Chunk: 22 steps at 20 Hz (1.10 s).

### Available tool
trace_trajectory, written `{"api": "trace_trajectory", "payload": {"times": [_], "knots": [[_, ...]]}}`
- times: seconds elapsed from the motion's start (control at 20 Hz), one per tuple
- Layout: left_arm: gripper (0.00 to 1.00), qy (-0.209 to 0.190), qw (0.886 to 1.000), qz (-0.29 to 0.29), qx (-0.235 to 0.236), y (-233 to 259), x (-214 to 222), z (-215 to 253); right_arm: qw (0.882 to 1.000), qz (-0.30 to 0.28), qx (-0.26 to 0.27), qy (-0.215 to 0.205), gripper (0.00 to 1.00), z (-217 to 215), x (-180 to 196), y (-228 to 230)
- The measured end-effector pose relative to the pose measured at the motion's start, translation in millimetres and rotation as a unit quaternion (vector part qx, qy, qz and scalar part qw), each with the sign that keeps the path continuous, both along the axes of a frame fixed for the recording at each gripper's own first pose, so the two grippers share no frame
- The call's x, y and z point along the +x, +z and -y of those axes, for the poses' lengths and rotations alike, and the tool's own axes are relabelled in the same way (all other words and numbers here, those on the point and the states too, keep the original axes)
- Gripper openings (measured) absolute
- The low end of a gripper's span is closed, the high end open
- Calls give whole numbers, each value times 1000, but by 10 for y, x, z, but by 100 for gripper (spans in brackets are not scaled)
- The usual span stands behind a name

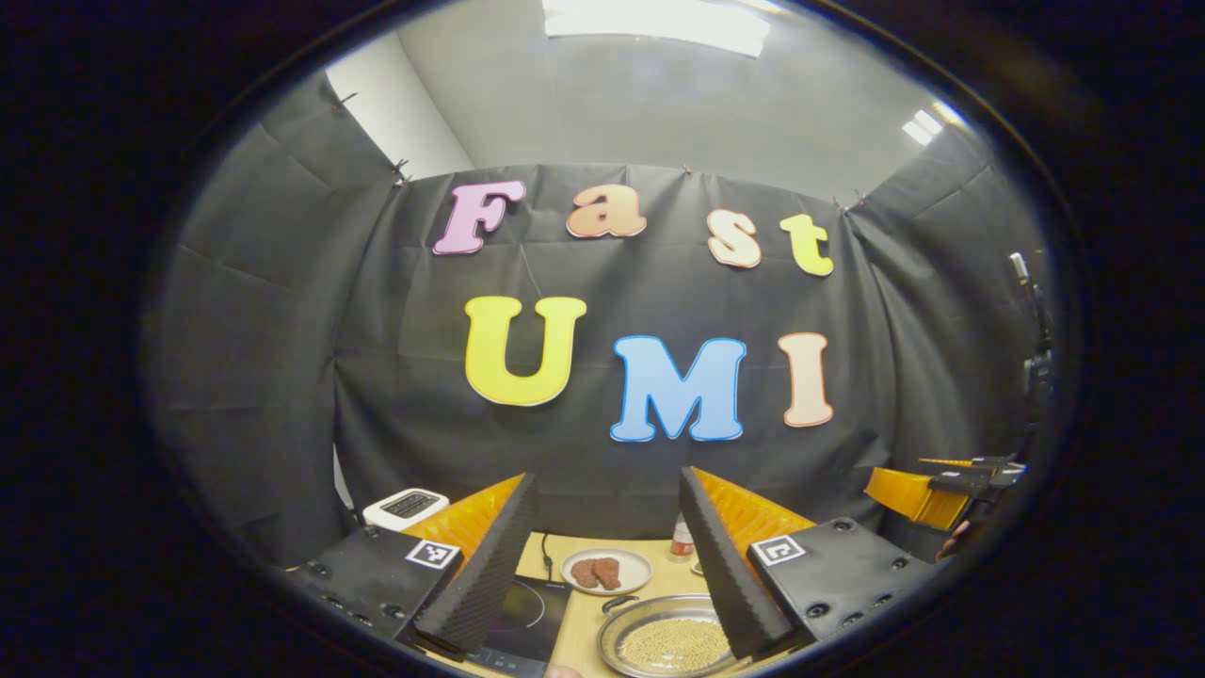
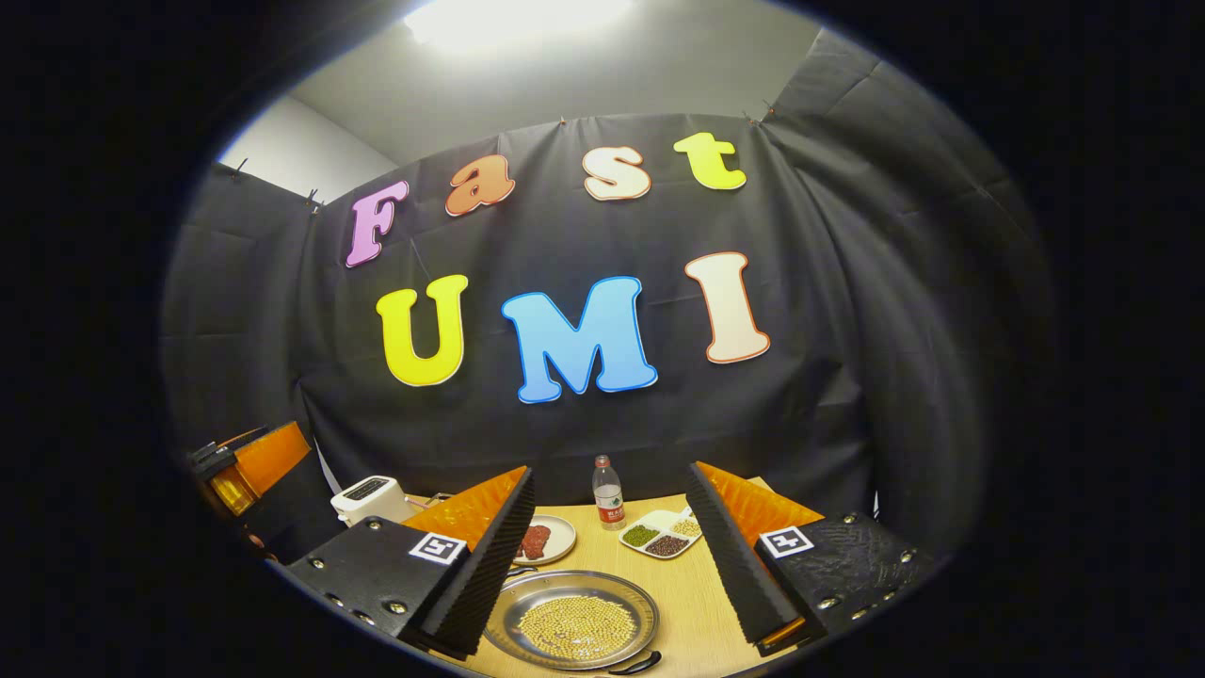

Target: First push the handle of the pot to place it horizontally, then grasp the pot with both hands and set it on the induction cooktop.

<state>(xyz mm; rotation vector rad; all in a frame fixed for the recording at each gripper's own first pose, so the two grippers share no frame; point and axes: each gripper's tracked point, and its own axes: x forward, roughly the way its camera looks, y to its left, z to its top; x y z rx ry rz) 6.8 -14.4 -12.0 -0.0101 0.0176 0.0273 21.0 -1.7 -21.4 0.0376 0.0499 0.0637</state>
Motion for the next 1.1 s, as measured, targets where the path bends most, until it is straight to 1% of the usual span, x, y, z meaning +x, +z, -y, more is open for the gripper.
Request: {"api": "trace_trajectory", "payload": {"times": [0.1, 0.2, 0.35, 0.45, 0.5, 0.6, 0.65, 0.7, 0.9, 1.05, 1.1], "knots": [[94, -18, 1000, 1, -7, 13, 46, 42, 1000, -3, -5, -14, 97, -2, 25, -32], [97, -32, 999, -2, -8, 47, 65, -5, 999, -11, -10, -28, 98, -21, 16, -81], [98, -44, 999, 6, -8, 93, 130, -78, 999, -16, -14, -33, 97, -77, 9, -151], [99, -44, 999, 8, -5, 80, 166, -157, 999, -25, -18, -29, 97, -129, 32, -273], [97, -45, 999, 6, -5, 53, 172, -178, 999, -32, -22, -25, 97, -153, 43, -354], [97, -43, 999, -2, -3, -15, 182, -245, 998, -54, -28, -13, 98, -211, 57, -577], [95, -40, 999, -3, -2, -35, 200, -303, 997, -66, -28, -6, 98, -233, 65, -683], [97, -36, 999, -5, 1, -52, 215, -347, 996, -80, -26, -1, 98, -252, 69, -796], [95, -30, 999, -24, 7, -236, 226, -445, 988, -150, -21, 19, 98, -318, 34, -1291], [95, -21, 999, -31, 5, -301, 226, -517, 979, -197, -41, 39, 98, -364, -55, -1618], [95, -19, 999, -33, 5, -312, 226, -529, 975, -212, -47, 45, 90, -373, -88, -1724]]}}
